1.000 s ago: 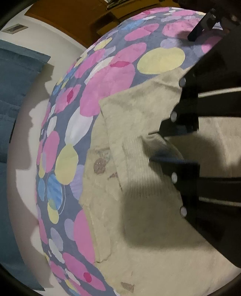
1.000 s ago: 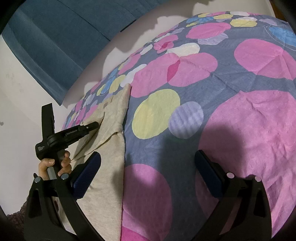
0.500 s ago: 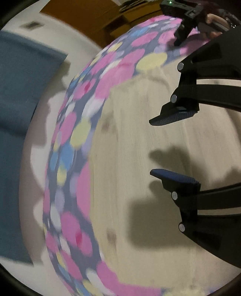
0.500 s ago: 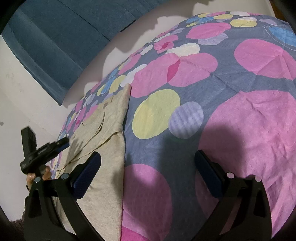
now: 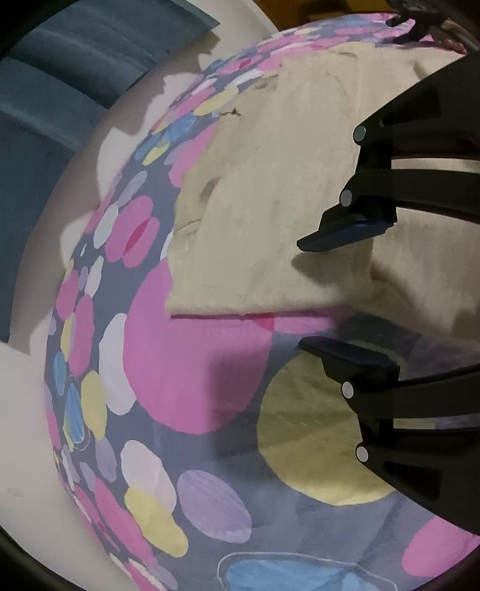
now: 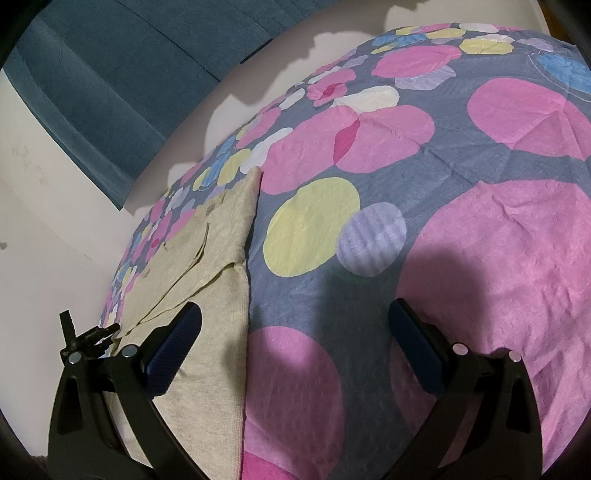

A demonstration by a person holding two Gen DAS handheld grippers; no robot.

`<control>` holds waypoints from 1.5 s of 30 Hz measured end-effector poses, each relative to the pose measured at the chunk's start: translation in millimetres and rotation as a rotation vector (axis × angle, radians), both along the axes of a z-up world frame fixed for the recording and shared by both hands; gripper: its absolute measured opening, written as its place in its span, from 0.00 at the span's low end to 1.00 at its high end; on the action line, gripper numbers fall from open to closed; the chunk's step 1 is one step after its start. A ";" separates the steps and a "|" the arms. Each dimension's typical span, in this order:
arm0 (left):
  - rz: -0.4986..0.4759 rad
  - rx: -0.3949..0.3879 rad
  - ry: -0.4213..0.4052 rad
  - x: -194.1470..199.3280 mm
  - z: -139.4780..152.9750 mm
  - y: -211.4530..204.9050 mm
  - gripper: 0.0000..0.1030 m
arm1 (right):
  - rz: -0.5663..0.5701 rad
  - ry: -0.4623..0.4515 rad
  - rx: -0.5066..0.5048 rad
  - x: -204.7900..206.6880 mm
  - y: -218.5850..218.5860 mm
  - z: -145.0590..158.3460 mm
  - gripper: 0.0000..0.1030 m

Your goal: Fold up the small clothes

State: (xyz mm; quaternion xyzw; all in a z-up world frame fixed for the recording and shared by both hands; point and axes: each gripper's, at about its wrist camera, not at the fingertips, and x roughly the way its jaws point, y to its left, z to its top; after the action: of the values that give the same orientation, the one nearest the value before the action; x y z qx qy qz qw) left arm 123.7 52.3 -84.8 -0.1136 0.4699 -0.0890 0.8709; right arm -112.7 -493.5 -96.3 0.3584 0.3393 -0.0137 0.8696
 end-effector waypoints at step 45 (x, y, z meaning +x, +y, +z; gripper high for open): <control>-0.068 -0.019 0.034 93.4 -9.5 2.4 0.00 | 0.002 -0.001 0.001 -0.4 -2.2 0.1 0.98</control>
State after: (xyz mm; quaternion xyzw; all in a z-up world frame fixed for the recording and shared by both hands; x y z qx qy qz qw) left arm 217.1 54.7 -94.4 -0.1074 0.4871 -0.1209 0.8582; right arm -113.2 -495.7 -96.2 0.3587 0.3394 -0.0127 0.8695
